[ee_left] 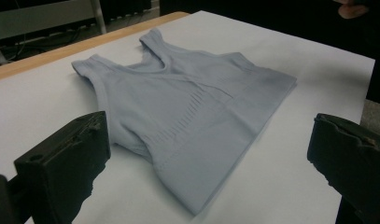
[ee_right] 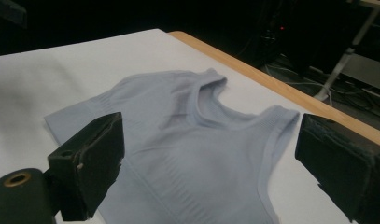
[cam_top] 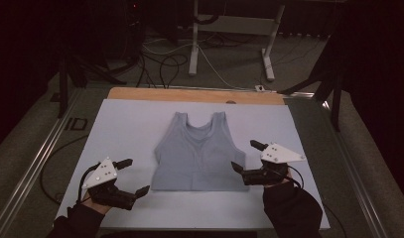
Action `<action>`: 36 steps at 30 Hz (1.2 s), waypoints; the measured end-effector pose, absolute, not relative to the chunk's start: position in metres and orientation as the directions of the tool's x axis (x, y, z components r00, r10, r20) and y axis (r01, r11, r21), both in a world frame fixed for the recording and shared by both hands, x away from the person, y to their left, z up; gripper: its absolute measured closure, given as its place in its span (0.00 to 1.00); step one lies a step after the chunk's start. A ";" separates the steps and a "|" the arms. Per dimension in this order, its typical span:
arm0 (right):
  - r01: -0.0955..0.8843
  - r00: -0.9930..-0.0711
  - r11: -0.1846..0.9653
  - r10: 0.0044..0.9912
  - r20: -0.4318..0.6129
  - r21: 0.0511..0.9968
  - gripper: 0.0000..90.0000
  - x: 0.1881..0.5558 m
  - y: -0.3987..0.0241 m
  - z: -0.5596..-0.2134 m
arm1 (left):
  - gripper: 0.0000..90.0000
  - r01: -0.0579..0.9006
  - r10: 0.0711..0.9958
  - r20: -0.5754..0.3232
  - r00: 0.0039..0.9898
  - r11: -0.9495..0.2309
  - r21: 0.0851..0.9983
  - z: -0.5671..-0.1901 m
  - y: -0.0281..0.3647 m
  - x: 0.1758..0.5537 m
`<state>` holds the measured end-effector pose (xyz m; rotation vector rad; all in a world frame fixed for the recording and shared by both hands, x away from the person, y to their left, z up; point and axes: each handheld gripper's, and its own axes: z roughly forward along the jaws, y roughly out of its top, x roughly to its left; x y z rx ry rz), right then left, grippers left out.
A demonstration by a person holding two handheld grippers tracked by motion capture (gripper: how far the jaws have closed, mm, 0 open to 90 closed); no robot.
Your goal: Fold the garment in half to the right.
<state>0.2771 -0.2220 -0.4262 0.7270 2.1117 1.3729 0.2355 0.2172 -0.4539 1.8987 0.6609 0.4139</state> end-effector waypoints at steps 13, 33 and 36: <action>0.109 -0.778 0.358 0.611 -0.144 0.928 0.09 0.303 -0.180 -0.415 | 0.00 0.254 0.601 0.003 0.800 -0.343 0.904 -0.446 0.207 0.243; 0.073 -0.842 0.360 0.522 -0.137 0.930 0.09 0.348 -0.106 -0.412 | 0.00 0.296 0.659 -0.005 0.752 -0.332 0.896 -0.464 0.190 0.260; 0.080 -0.847 0.360 0.516 -0.127 0.930 0.09 0.354 -0.099 -0.414 | 0.00 0.325 0.655 -0.033 0.755 -0.330 0.886 -0.471 0.191 0.263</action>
